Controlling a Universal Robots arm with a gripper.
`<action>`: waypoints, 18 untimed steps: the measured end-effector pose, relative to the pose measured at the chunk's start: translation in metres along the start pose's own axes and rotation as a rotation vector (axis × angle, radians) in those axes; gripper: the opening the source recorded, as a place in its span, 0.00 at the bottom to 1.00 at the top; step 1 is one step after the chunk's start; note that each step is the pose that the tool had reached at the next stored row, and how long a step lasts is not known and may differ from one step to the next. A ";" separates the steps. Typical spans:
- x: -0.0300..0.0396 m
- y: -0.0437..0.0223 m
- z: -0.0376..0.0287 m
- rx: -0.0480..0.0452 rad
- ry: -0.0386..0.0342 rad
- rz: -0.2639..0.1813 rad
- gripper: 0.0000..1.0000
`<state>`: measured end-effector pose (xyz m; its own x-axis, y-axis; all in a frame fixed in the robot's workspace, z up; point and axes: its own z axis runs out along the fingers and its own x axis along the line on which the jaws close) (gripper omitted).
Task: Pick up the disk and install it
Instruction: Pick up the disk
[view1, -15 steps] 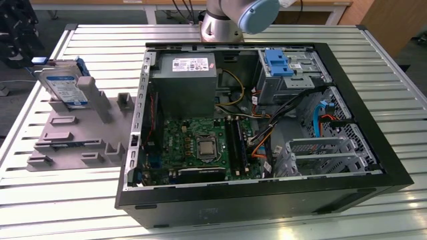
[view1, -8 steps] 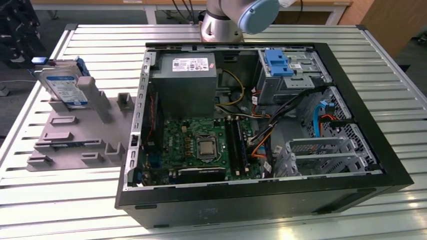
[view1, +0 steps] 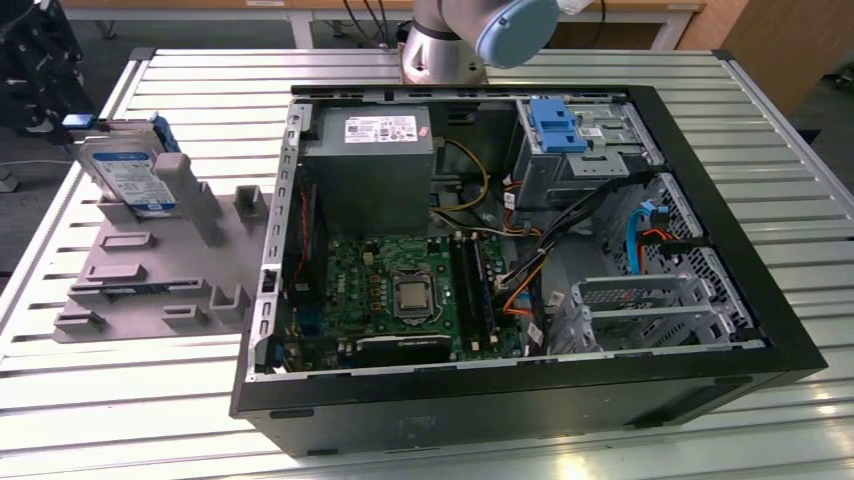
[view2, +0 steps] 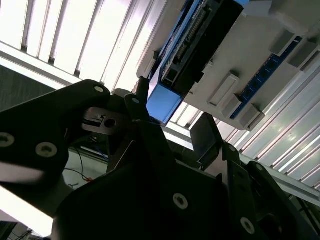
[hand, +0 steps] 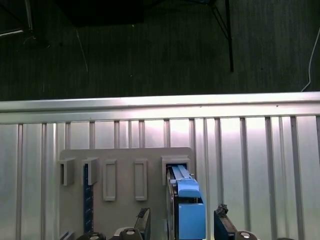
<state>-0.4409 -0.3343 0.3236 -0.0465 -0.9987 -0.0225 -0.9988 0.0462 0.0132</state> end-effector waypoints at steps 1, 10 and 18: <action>0.0001 0.0004 0.0010 0.0000 0.0000 0.000 0.60; -0.0013 0.0010 0.0077 0.0000 -0.0004 -0.001 0.60; -0.0015 0.0015 0.0155 -0.0005 -0.0004 -0.001 0.60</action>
<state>-0.4425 -0.3323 0.3081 -0.0458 -0.9987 -0.0229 -0.9989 0.0455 0.0136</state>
